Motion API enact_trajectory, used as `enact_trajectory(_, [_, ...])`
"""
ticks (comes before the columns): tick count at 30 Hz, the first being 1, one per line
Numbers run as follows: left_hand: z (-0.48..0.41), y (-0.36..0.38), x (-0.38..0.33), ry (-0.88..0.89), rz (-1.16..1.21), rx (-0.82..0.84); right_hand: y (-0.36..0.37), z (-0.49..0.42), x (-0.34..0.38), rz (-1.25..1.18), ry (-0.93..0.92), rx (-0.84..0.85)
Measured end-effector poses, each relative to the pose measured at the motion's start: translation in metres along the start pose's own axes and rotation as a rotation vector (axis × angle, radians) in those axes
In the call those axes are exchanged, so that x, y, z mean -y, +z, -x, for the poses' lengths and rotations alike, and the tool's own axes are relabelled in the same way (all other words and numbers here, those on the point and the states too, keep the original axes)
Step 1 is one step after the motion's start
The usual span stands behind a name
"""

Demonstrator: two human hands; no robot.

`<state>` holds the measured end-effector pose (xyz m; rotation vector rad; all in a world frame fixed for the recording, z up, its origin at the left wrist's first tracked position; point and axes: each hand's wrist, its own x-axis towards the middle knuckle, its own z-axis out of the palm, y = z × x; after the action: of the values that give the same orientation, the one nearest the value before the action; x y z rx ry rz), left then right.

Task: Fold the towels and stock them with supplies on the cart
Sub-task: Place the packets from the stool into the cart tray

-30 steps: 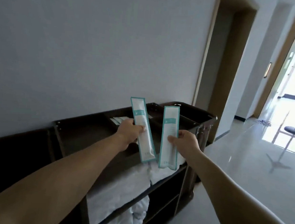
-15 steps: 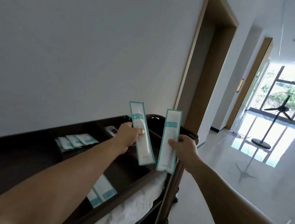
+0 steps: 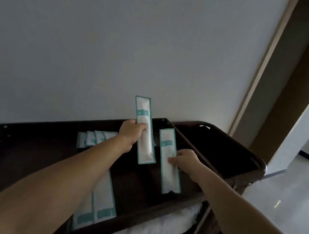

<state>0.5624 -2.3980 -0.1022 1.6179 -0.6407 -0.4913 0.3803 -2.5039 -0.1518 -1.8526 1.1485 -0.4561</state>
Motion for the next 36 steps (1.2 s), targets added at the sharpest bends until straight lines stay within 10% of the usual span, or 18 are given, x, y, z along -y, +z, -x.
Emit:
enact_trajectory(12, [0.050,-0.005,0.026,-0.137,-0.171,-0.306,0.035,-0.026,-0.034,0.182,-0.004,0.464])
enact_trajectory(21, [0.073,-0.008,0.032,-0.162,-0.179,-0.363,0.041,-0.035,-0.040,0.209,-0.042,0.488])
enact_trajectory(27, [0.072,0.006,0.026,-0.152,-0.177,-0.318,0.037,-0.035,-0.029,0.710,-0.225,0.376])
enact_trajectory(36, [0.062,0.048,0.022,-0.264,0.160,0.018,-0.026,-0.025,-0.001,-0.219,-0.176,0.418])
